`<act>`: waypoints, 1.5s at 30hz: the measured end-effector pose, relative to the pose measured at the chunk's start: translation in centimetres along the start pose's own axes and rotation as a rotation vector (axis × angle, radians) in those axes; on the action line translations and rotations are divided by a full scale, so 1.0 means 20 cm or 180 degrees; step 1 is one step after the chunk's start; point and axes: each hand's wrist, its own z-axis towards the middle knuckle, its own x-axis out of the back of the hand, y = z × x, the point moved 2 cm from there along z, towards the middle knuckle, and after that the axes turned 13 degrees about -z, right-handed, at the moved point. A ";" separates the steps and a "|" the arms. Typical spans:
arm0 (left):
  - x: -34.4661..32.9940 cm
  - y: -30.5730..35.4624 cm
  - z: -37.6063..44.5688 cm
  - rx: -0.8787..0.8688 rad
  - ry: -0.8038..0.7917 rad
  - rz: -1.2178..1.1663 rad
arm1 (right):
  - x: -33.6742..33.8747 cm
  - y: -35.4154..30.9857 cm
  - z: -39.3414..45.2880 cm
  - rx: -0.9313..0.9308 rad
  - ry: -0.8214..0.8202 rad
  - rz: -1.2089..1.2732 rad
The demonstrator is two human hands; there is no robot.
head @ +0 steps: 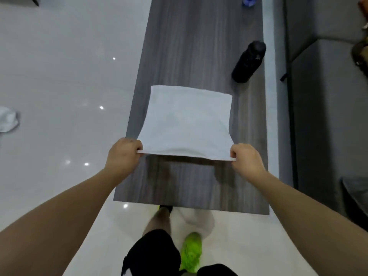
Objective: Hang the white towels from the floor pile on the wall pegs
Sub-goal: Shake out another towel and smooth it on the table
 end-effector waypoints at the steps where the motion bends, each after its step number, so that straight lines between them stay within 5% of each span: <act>1: -0.11 -0.04 -0.08 0.0087 -0.0188 0.0009 | -0.13 -0.01 -0.06 0.0012 -0.0247 -0.0076; 8: -0.60 -0.23 -0.42 0.0318 -0.1318 0.0349 | -0.69 -0.07 -0.32 0.0293 -0.1202 -0.0367; 13: -0.65 -0.25 -0.42 0.0316 -0.1812 0.0642 | -0.68 -0.07 -0.30 0.0497 -0.1633 -0.0510; 17: -0.56 -0.15 -0.25 0.0524 -0.2734 0.0918 | -0.54 -0.11 -0.18 0.0543 -0.2313 -0.0679; 25: -0.38 0.12 0.38 0.0256 -0.1753 0.0034 | -0.18 -0.36 0.39 0.0174 -0.0941 0.0305; 30: -0.37 0.15 0.72 -0.0021 -0.1286 -0.0060 | -0.07 -0.48 0.85 0.0202 0.0009 0.0130; 35: -0.40 0.13 1.04 -0.0211 -0.0636 -0.0014 | -0.11 -0.55 1.18 0.0272 -0.0415 -0.0169; 40: -0.46 0.11 1.19 -0.0029 -0.0949 0.0149 | -0.13 -0.63 1.30 0.0414 -0.0830 -0.0449; 45: -0.40 0.11 1.16 0.0070 -0.1299 0.0127 | -0.08 -0.57 1.22 0.0493 -0.1208 0.0067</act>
